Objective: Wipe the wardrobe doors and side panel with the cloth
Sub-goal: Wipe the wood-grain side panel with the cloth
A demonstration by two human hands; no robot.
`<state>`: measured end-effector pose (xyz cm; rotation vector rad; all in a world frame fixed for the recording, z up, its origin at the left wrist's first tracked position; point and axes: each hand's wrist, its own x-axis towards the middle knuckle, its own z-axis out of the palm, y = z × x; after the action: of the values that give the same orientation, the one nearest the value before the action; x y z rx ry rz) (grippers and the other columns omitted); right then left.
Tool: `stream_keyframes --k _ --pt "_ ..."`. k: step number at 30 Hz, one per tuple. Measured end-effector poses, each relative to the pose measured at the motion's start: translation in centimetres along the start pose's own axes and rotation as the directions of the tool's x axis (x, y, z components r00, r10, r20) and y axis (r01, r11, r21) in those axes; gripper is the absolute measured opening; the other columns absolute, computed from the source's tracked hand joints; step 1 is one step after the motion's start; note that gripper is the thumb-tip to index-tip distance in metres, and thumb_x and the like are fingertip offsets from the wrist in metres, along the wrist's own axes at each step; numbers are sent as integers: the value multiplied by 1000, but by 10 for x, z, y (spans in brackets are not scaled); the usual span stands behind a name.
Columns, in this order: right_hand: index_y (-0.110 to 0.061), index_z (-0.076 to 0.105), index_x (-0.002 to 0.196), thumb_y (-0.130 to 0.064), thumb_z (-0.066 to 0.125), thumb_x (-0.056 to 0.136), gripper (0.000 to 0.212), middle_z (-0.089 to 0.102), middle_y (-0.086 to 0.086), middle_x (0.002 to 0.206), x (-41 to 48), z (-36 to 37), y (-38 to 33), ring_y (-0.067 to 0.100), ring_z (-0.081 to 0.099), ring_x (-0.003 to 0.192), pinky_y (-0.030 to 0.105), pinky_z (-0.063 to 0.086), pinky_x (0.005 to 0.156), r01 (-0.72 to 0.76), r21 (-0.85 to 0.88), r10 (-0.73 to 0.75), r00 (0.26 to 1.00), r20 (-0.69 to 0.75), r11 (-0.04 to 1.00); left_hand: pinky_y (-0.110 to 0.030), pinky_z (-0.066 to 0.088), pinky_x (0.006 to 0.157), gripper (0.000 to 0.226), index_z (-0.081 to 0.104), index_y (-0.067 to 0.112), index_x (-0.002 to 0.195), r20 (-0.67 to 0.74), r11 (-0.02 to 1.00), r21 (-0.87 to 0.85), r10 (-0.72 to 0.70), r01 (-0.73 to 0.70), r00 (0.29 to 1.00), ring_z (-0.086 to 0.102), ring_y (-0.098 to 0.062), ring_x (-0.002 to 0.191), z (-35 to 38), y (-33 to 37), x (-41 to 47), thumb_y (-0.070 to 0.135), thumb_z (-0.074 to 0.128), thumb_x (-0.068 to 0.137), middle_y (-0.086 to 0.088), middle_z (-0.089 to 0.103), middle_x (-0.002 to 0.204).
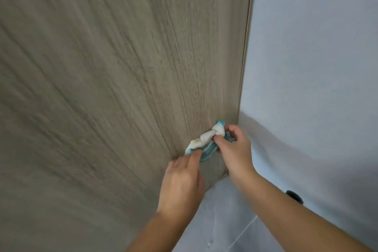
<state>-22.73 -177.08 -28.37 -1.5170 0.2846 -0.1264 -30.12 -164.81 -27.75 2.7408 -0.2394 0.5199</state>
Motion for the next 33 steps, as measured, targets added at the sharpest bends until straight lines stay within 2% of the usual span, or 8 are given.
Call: stream_keyframes --k 2,7,14,18,23,26,31,33 --pt "-29 64 90 -19 69 77 17 67 -4 90 -6 5 -43 16 66 86 47 57 82 82 76 -83 997 4 994 -29 39 74 39 64 8 114 -159 990 85 123 -111 980 62 -17 78 -38 8 18 6 51 77 0 66 88" --pt "-35 64 87 -21 68 80 16 68 -12 84 -18 16 -156 9 66 81 44 58 79 334 153 -339 941 1 930 -34 34 81 42 62 5 117 -400 965 237 206 -117 893 61 -24 80 -127 36 61 0 66 75 -4 64 92" --pt "-35 63 86 -15 68 81 21 67 -10 86 -21 20 -267 9 65 81 41 58 78 518 164 -514 855 -71 839 -36 33 88 56 54 3 129 -508 925 372 276 -81 816 57 -25 84 -198 66 110 0 66 75 -7 61 98" --pt "-28 62 90 -17 67 82 14 67 -6 88 -12 19 -302 8 62 79 27 53 75 668 -10 -665 738 -114 744 -37 33 85 58 51 3 134 -551 900 436 288 -24 783 53 -26 86 -213 82 132 4 63 77 -8 59 100" --pt "-19 66 94 -12 66 80 16 66 1 92 11 7 -275 14 59 82 21 42 73 717 -273 -764 631 -138 641 -35 32 76 51 51 1 133 -457 873 481 327 -79 828 57 -28 90 -188 90 135 7 50 82 -10 60 105" --pt "-19 66 95 -12 66 79 17 66 1 92 28 -3 -230 19 60 86 31 47 78 663 -333 -730 670 -137 671 -33 30 75 50 52 3 132 -370 886 451 296 -108 881 57 -26 91 -155 92 129 11 44 84 -8 60 103" --pt "-16 65 97 -5 67 80 20 62 -1 93 36 -18 -126 9 53 84 12 37 73 575 -417 -666 739 -105 704 -33 31 74 48 57 6 125 -173 912 380 231 -151 958 58 -22 86 -77 78 102 13 35 84 -4 60 97" --pt "-19 63 97 -3 64 82 21 60 -2 94 37 -21 -75 9 54 84 18 44 76 504 -404 -571 819 -55 763 -33 33 72 46 60 7 120 -88 916 360 224 -178 971 59 -21 83 -42 66 87 14 33 83 -3 61 94"
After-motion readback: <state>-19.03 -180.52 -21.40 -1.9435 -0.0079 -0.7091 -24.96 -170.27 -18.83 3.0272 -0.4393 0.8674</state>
